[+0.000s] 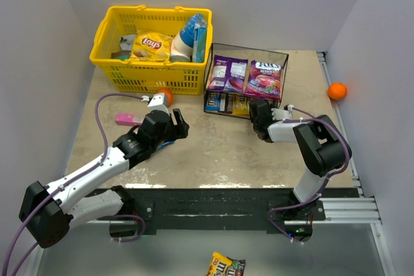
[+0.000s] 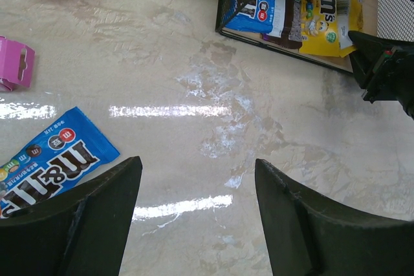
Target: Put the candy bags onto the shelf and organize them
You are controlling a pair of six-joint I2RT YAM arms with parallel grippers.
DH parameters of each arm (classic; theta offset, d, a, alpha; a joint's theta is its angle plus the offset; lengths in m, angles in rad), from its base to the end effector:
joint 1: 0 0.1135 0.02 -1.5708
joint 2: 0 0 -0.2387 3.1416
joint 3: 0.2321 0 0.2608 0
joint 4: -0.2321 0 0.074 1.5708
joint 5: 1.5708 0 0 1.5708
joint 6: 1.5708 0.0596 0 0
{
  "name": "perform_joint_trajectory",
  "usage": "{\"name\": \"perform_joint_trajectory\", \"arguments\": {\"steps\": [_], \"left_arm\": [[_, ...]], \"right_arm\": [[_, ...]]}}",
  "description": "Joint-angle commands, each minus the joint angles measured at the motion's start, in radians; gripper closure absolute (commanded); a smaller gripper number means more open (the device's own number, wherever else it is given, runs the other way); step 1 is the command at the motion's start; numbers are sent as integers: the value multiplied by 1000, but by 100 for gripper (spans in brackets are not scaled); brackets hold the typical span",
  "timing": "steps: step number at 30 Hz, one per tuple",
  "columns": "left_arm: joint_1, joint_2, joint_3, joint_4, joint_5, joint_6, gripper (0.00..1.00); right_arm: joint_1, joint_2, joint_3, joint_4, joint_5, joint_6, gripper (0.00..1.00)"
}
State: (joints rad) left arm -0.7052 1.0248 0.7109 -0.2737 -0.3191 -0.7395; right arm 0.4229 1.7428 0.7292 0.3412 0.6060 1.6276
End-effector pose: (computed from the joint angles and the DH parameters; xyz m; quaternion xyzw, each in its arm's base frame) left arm 0.2137 -0.1573 0.2238 -0.0899 0.8690 -0.2030 0.4422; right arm 0.3260 0.1095 0.0884 0.5939 0.6350 0.2148 0.4448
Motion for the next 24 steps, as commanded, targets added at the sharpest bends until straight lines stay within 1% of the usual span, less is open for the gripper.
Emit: {"name": "perform_joint_trajectory", "arguments": {"steps": [1,2,4,5,8,10,12,13,15,17,18,20,24], "left_arm": [[4,-17,33,5,-25,14,24],[4,-17,32,7,-25,11,24],[4,-19,28,7,-23,11,24],[4,-20,27,10,-23,11,24],[4,-20,24,11,-28,11,24],[4,-20,21,11,-31,8,24],[4,-22,18,10,-41,9,24],[4,-20,16,1,-46,8,24],[6,-20,9,-15,-69,-17,23],[19,-22,-11,-32,-69,-43,21],[30,-23,-22,-30,-64,-49,21],[65,-20,-43,-33,-48,-66,20],[169,41,-56,-64,-32,-81,20]], "right_arm": [[1,-60,-19,-59,-17,-23,77],[2,-74,-25,-65,-15,-23,71],[2,-100,-51,-83,-3,-26,64],[4,-126,-62,-90,4,-26,59],[2,-170,-93,-99,9,-37,51],[2,-190,-114,-105,6,-61,49],[2,-215,-128,-90,-46,-101,46],[2,-223,-132,-94,-70,-171,46],[5,-256,-143,-140,-145,-202,44],[16,-298,-203,-123,-184,-262,44],[19,-346,-239,-122,-218,-279,44],[42,-396,-264,-133,-235,-334,44],[114,-524,-261,-185,-244,-439,45]]}}
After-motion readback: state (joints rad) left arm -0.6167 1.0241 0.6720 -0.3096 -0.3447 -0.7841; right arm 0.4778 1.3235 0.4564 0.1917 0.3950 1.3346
